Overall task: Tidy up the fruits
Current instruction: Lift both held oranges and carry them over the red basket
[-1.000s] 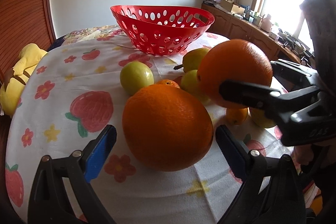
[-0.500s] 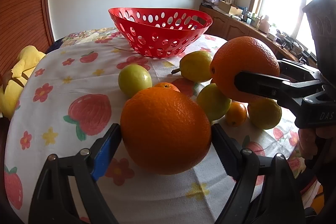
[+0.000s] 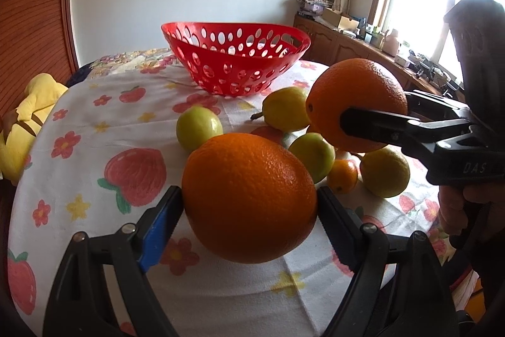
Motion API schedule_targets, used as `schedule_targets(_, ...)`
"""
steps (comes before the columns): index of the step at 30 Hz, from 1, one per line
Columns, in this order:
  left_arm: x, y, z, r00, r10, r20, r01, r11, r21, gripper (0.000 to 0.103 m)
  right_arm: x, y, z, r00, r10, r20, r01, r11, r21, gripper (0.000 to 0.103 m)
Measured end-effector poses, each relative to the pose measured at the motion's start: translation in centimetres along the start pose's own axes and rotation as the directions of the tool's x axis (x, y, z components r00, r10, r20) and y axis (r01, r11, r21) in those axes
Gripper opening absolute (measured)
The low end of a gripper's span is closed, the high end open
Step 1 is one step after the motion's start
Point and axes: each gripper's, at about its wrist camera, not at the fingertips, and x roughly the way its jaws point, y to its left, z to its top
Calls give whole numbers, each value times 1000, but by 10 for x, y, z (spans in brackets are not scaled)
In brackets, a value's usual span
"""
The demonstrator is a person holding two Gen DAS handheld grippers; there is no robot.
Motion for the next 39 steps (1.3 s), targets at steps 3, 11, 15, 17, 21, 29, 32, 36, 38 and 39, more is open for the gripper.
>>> schedule_targets(3, -6, 0, 5, 1000, -6, 17, 6, 1000, 0, 84, -4, 0, 2, 1000, 1, 10, -1, 1000, 1, 90)
schedule_targets(11, -24, 6, 28, 997, -12, 75, 11, 1000, 10, 84, -14, -4, 16, 999, -2, 36, 3, 1000, -10, 90)
schedule_targets(15, -30, 11, 43, 994, -18, 104, 16, 1000, 23, 84, -15, -6, 28, 999, -2, 54, 4, 1000, -31, 90)
schedule_targets(17, -31, 14, 51, 992, -23, 121, 20, 999, 28, 84, -15, -8, 34, 998, 0, 61, 2, 999, -35, 90)
schedule_targets(21, -35, 18, 67, 989, -29, 146, 24, 999, 36, 84, -12, -14, 46, 997, 13, 74, -10, 999, -36, 90)
schedule_targets(29, -30, 26, 103, 987, -20, 160, 11, 998, 58, 84, 4, -28, 77, 997, 21, 75, -17, 999, -44, 90)
schedule_targets(32, -24, 30, 116, 988, -13, 157, 4, 998, 58, 84, 12, -33, 88, 997, 25, 71, -22, 999, -47, 90)
schedule_targets(36, -14, 35, 132, 989, -8, 146, 0, 998, 59, 84, 27, -40, 102, 998, 27, 52, -24, 998, -52, 90)
schedule_targets(38, -7, 37, 139, 990, -7, 138, -2, 998, 63, 84, 35, -44, 109, 999, 26, 40, -24, 998, -56, 90)
schedule_targets(39, -3, 38, 143, 991, -5, 134, -4, 998, 66, 84, 40, -45, 112, 999, 25, 32, -23, 998, -59, 90)
